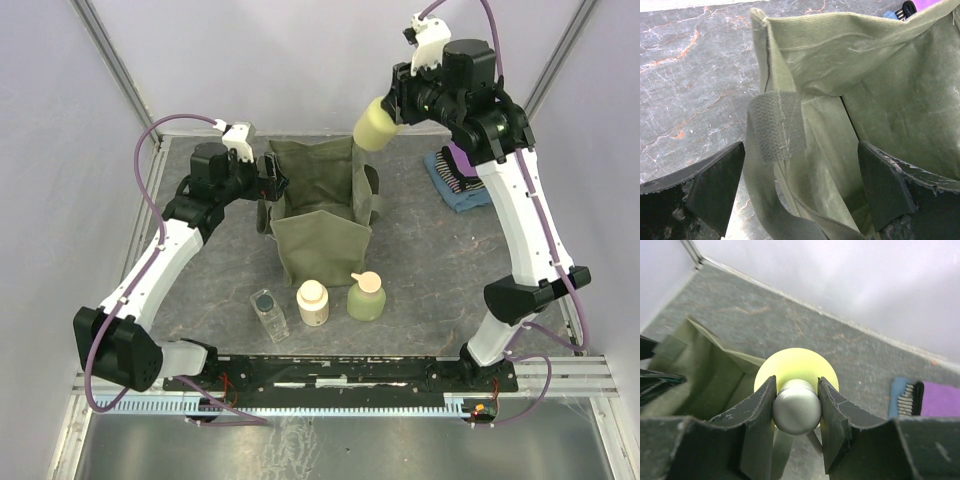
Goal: Place the personal care products into the canvas bag
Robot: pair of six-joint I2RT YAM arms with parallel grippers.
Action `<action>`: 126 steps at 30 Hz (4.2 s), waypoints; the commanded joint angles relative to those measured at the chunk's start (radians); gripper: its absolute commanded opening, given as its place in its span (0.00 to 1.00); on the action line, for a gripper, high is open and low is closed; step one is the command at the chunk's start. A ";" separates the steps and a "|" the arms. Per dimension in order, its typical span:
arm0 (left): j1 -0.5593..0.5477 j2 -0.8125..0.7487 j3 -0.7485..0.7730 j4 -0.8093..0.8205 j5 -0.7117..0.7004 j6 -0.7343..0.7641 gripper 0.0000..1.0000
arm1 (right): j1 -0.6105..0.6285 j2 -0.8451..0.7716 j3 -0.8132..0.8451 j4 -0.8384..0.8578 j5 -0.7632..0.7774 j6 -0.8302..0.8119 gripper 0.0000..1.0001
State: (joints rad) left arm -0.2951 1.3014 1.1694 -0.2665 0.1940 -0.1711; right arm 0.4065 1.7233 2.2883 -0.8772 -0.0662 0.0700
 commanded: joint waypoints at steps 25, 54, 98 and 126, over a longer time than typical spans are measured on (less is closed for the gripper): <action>-0.007 -0.028 0.008 -0.020 0.017 -0.013 0.17 | 0.181 -0.105 -0.244 0.329 -0.145 0.030 0.01; -0.008 -0.074 0.003 -0.088 0.036 -0.004 0.03 | 0.280 0.147 -0.547 0.580 0.359 -0.042 0.00; -0.008 -0.057 0.004 -0.094 0.010 0.013 0.03 | 0.255 0.121 -0.361 0.383 0.316 -0.015 1.00; -0.008 -0.007 0.030 -0.070 0.022 0.035 0.03 | 0.358 -0.683 -1.003 -0.151 -0.015 0.075 1.00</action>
State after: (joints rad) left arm -0.3004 1.2823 1.1702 -0.3332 0.2119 -0.1806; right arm 0.7303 1.1088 1.3373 -1.0294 -0.0185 0.1177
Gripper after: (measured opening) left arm 0.047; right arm 0.999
